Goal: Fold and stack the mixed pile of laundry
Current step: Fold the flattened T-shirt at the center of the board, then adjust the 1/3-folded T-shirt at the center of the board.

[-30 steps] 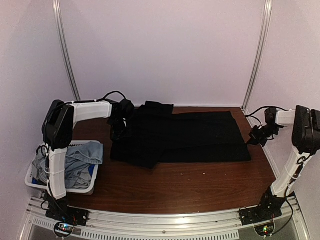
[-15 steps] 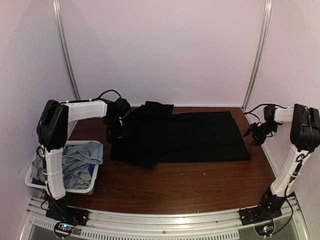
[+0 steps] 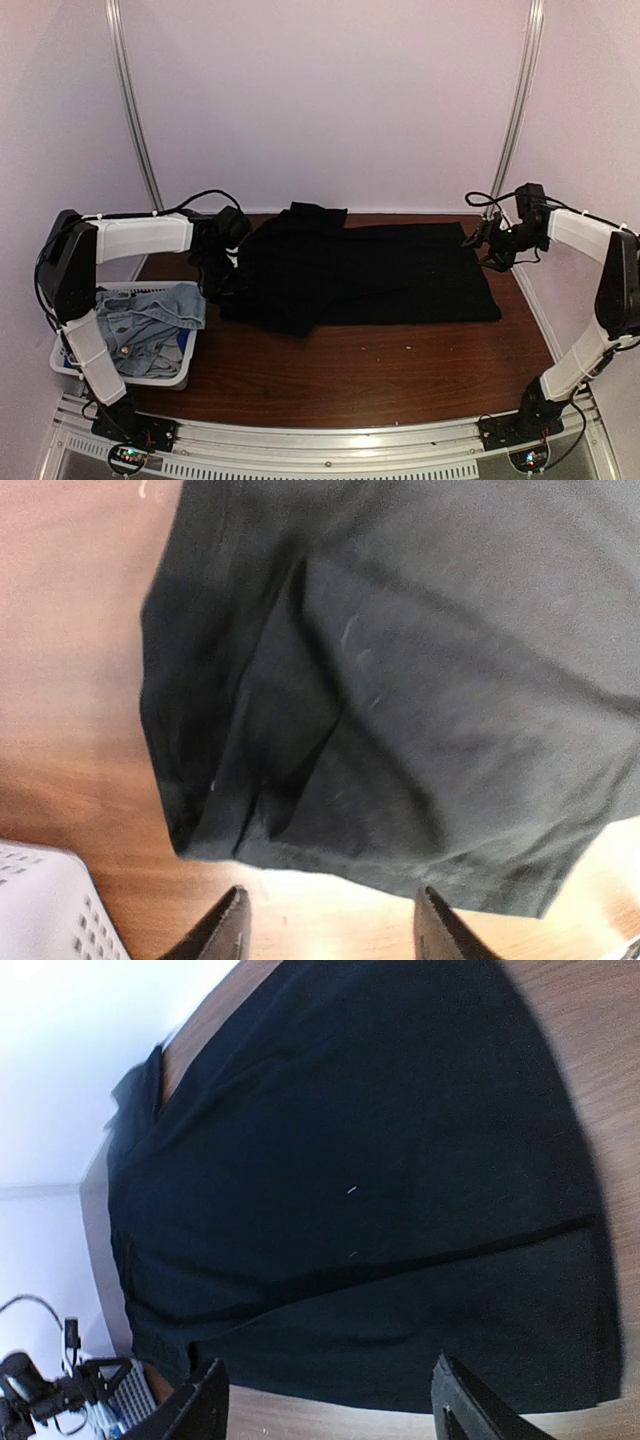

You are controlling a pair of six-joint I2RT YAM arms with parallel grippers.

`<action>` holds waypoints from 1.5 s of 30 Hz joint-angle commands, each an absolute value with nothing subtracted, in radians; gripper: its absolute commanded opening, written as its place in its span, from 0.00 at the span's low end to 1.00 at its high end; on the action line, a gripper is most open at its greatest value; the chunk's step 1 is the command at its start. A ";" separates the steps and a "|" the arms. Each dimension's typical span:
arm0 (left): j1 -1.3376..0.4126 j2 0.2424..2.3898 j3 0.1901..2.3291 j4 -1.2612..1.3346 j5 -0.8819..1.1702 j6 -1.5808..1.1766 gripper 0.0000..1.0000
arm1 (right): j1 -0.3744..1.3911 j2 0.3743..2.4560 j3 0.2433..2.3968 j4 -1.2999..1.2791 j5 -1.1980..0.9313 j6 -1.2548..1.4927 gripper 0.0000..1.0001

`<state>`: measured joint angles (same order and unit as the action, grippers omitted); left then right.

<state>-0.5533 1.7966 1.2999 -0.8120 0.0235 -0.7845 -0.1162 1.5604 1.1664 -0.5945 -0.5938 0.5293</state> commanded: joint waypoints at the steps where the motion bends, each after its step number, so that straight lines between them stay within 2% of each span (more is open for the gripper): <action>1: -0.554 1.822 1.280 -0.803 0.017 -0.814 0.48 | 0.075 1.522 1.093 -0.520 -0.659 0.634 0.67; 8: -0.554 1.873 1.289 -0.835 -0.042 -0.828 0.40 | 0.368 1.598 1.091 -0.402 -0.652 0.751 0.62; 11: -0.554 1.885 1.297 -0.855 -0.067 -0.829 0.40 | 0.459 1.648 1.124 -0.365 -0.650 0.781 0.61; 20: -0.554 1.912 1.303 -0.842 -0.070 -0.823 0.41 | 0.597 1.765 1.183 -0.297 -0.640 0.839 0.59; 24: -0.554 1.894 1.306 -0.816 -0.061 -0.815 0.32 | 0.601 1.765 1.177 -0.301 -0.630 0.840 0.59; 30: -0.554 1.872 1.326 -0.811 -0.055 -0.809 0.13 | 0.603 1.764 1.175 -0.295 -0.634 0.844 0.58; 33: -0.554 1.868 1.334 -0.811 -0.051 -0.810 0.09 | 0.610 1.780 1.184 -0.259 -0.659 0.861 0.54; 40: -0.554 1.869 1.339 -0.818 -0.037 -0.826 0.10 | 0.698 1.881 1.258 -0.181 -0.714 0.907 0.48; 45: -0.554 1.850 1.318 -0.836 -0.046 -0.837 0.29 | 0.751 1.949 1.283 -0.102 -0.742 0.955 0.47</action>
